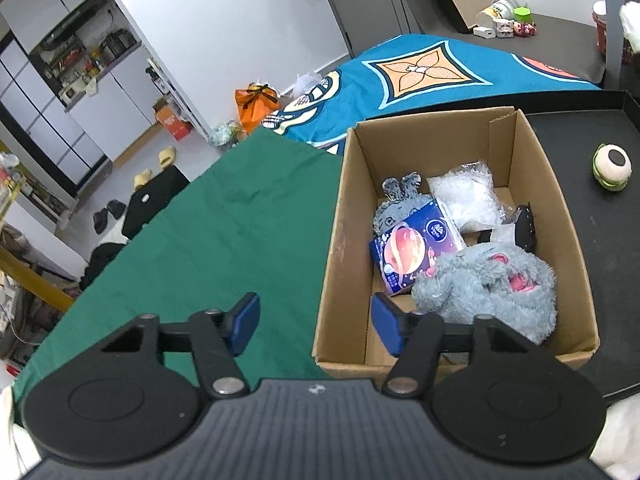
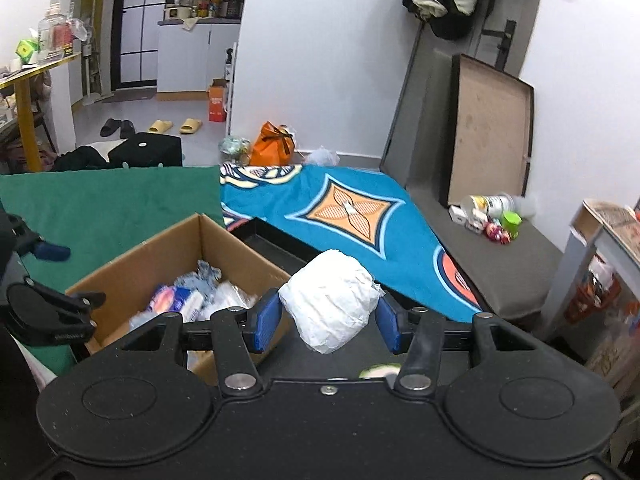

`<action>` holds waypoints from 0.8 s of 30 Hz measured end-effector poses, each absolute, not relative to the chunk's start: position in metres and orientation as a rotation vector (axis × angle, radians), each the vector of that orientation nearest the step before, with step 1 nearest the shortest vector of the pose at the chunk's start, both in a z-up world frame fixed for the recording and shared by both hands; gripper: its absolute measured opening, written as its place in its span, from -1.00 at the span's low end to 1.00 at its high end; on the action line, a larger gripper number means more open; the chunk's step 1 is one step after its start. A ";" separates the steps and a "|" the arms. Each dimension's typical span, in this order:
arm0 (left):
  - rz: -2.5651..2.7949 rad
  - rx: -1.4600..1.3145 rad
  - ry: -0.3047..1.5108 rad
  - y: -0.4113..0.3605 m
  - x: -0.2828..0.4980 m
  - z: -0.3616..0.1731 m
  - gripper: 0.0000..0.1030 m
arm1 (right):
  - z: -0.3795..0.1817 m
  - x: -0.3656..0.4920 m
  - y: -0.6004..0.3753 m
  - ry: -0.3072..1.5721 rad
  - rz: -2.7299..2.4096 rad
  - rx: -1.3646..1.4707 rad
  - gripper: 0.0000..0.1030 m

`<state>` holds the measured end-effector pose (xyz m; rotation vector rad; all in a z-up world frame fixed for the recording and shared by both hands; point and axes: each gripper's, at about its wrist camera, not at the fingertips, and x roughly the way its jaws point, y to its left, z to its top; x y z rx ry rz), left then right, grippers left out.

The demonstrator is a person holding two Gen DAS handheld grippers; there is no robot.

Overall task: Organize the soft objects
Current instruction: 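Lift the white cloth bundle with the right tool toward the box, then lower the cloth bundle into the box and open the right tool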

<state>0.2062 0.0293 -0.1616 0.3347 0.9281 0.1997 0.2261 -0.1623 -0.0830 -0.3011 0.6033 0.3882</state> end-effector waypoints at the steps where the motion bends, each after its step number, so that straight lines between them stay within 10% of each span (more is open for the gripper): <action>1: 0.200 0.327 0.931 0.031 0.207 -0.162 0.06 | -0.082 0.227 -0.160 0.601 0.394 -0.305 -0.03; 24: 0.145 0.249 0.980 0.044 0.217 -0.174 -0.73 | -0.095 0.243 -0.081 0.649 0.559 -0.409 -0.02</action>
